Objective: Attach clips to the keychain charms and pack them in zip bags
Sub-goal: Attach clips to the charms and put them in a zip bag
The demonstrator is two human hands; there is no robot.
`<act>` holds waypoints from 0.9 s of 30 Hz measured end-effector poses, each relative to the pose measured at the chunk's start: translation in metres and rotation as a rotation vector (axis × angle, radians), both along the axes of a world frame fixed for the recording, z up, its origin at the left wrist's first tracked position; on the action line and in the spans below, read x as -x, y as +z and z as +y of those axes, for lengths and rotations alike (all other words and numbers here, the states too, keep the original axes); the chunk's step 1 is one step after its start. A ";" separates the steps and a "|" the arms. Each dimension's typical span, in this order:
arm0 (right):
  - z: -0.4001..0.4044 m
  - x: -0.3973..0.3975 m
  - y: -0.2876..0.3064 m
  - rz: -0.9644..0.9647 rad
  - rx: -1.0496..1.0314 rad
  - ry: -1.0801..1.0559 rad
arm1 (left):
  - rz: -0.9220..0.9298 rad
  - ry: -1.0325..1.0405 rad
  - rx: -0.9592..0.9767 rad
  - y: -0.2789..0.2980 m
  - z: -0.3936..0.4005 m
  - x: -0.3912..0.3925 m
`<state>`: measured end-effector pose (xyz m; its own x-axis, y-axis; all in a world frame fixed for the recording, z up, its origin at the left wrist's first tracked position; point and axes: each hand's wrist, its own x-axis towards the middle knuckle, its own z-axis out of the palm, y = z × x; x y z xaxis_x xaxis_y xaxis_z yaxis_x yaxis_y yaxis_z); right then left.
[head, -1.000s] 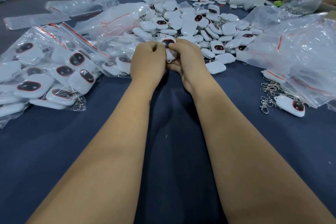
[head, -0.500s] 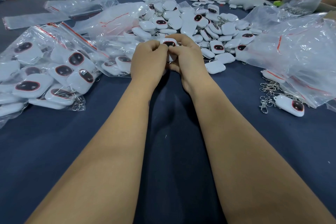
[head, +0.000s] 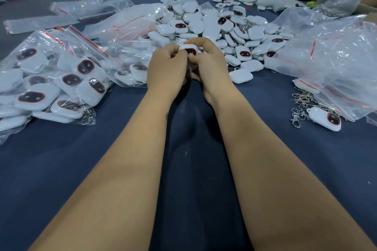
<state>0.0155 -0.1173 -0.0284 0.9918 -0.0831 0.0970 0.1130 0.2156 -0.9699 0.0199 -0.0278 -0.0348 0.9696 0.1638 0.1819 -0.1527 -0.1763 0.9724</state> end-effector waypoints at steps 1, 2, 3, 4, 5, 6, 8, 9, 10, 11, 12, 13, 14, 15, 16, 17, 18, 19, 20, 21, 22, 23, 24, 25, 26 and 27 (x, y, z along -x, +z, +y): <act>0.000 0.000 0.000 -0.001 0.001 -0.007 | 0.003 0.004 -0.003 0.000 0.000 0.000; 0.000 0.000 -0.001 -0.002 0.003 -0.015 | 0.006 0.006 -0.003 -0.001 0.000 -0.001; 0.000 -0.001 -0.001 -0.003 0.004 -0.019 | 0.011 0.005 0.001 -0.001 -0.001 -0.001; 0.000 -0.001 -0.002 -0.005 0.003 -0.021 | 0.014 -0.001 0.005 -0.001 -0.001 -0.001; 0.001 -0.001 -0.002 -0.006 0.000 -0.021 | 0.013 -0.011 0.006 -0.001 -0.001 -0.001; 0.000 -0.001 -0.002 -0.006 -0.002 -0.021 | 0.010 -0.020 0.002 -0.002 -0.001 -0.001; 0.001 -0.001 -0.001 0.000 -0.002 -0.023 | 0.002 -0.028 -0.029 -0.001 -0.001 -0.001; 0.001 -0.001 -0.001 0.003 -0.001 -0.021 | 0.003 -0.021 -0.053 -0.001 -0.001 -0.002; 0.001 -0.001 -0.001 0.007 0.003 -0.017 | 0.006 -0.008 -0.072 -0.001 -0.001 -0.002; 0.001 -0.001 -0.001 0.009 0.012 -0.012 | 0.008 0.007 -0.083 0.000 -0.001 -0.002; 0.002 -0.001 -0.002 0.010 0.027 -0.008 | 0.008 0.020 -0.089 0.001 -0.001 -0.002; 0.003 -0.001 -0.002 0.011 0.045 -0.009 | 0.007 0.027 -0.090 0.001 -0.001 -0.002; 0.003 -0.001 -0.002 0.013 0.065 -0.013 | 0.009 0.025 -0.096 0.001 -0.001 -0.002; 0.004 -0.001 -0.002 0.012 0.081 -0.019 | 0.011 0.019 -0.102 0.000 -0.001 -0.002; 0.005 -0.001 -0.002 0.010 0.091 -0.025 | 0.008 0.015 -0.102 0.000 -0.001 -0.001; 0.005 -0.001 -0.001 0.005 0.095 -0.031 | 0.007 0.018 -0.080 0.001 -0.002 0.000; 0.005 -0.001 -0.001 0.001 0.102 -0.043 | 0.013 0.023 -0.030 0.003 -0.002 0.002; 0.005 -0.001 -0.002 -0.003 0.116 -0.065 | 0.022 0.033 0.036 0.004 -0.002 0.003; 0.005 -0.001 -0.002 -0.006 0.143 -0.100 | 0.023 0.046 0.091 0.004 -0.002 0.003; 0.005 -0.002 -0.003 -0.008 0.176 -0.148 | 0.012 0.052 0.112 0.004 -0.001 0.004; 0.004 -0.002 -0.003 -0.012 0.200 -0.200 | -0.003 0.053 0.098 0.003 0.000 0.004; 0.003 -0.002 -0.002 -0.021 0.203 -0.248 | -0.020 0.059 0.063 0.001 0.001 0.003; 0.002 -0.002 -0.001 -0.035 0.183 -0.294 | -0.037 0.073 0.020 -0.001 0.002 0.002; 0.000 -0.002 0.000 -0.051 0.149 -0.341 | -0.048 0.091 -0.003 -0.002 0.003 0.000; -0.001 -0.002 0.001 -0.068 0.112 -0.389 | -0.055 0.097 -0.003 -0.003 0.003 -0.001; -0.003 -0.001 0.003 -0.085 0.078 -0.430 | -0.062 0.096 0.006 -0.003 0.003 -0.001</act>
<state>0.0164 -0.1200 -0.0257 0.8569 -0.4755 0.1992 0.2564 0.0578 -0.9648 0.0207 -0.0252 -0.0377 0.9362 0.2570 0.2398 -0.1951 -0.1876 0.9627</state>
